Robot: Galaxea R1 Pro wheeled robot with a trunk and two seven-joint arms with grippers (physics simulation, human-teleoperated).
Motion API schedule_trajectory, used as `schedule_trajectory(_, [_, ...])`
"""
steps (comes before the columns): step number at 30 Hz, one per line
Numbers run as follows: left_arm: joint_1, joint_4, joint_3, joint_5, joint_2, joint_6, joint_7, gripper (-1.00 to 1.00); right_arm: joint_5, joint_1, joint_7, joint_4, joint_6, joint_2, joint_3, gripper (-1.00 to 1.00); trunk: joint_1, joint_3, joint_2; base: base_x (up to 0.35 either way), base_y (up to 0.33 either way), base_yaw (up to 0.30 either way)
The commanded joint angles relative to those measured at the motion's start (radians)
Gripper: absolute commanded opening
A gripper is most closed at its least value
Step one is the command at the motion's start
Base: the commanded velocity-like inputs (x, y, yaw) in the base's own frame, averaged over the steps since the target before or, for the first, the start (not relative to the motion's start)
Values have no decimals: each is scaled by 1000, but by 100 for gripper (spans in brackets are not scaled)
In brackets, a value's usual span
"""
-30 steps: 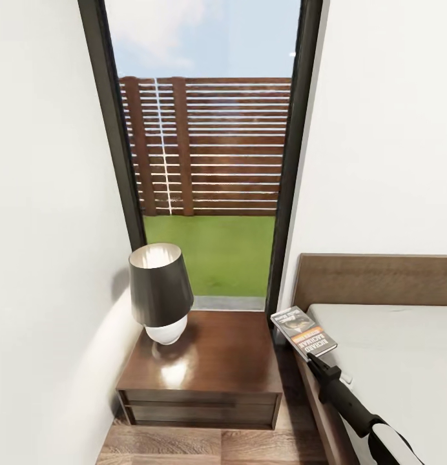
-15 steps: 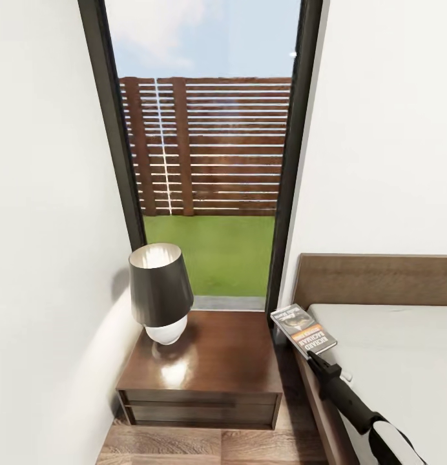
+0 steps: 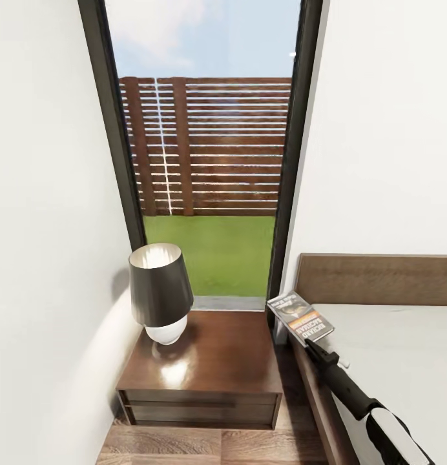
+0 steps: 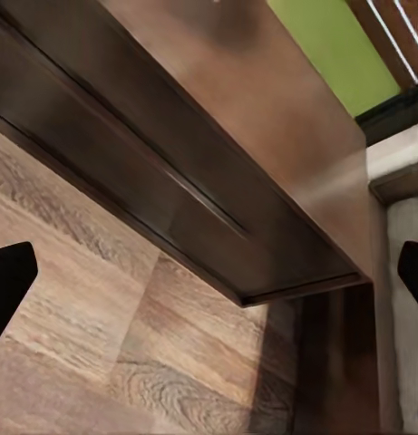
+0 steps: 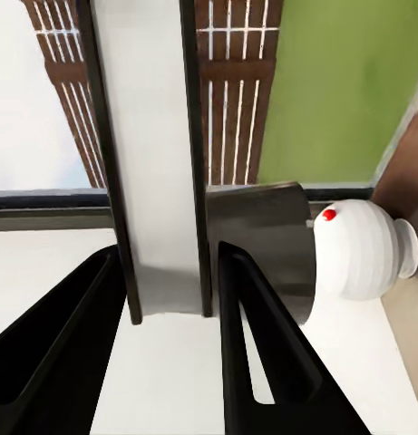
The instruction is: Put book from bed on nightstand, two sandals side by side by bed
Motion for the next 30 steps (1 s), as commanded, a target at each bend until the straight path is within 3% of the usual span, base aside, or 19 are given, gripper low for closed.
schedule_trajectory(1, [0,-24,-8,9,5,16,1,100,-7,0,-7,-8,8,0,1,-100,0,-1,0,0,0,0])
schedule_trajectory(6, [-1,-135,-8,5,16,110,5,100,-7,-1,-56,-33,60,5,2,-100,0,-1,0,0,0,0])
schedule_trajectory(11, [-1,-244,-8,7,33,181,5,100,-8,-8,-95,-50,202,11,8,-100,0,-1,0,0,0,0])
schedule_trajectory(16, [-2,-301,-6,13,34,227,3,100,-8,-26,-108,-53,293,12,11,-100,0,-1,0,0,0,0])
schedule_trajectory(22, [-5,-380,-3,18,25,264,4,100,-8,-70,-166,-53,337,13,13,-100,0,-1,0,0,0,0])
schedule_trajectory(30, [-6,-466,6,18,33,274,4,100,-11,-157,-323,-36,349,37,15,-100,0,-1,0,0,0,0])
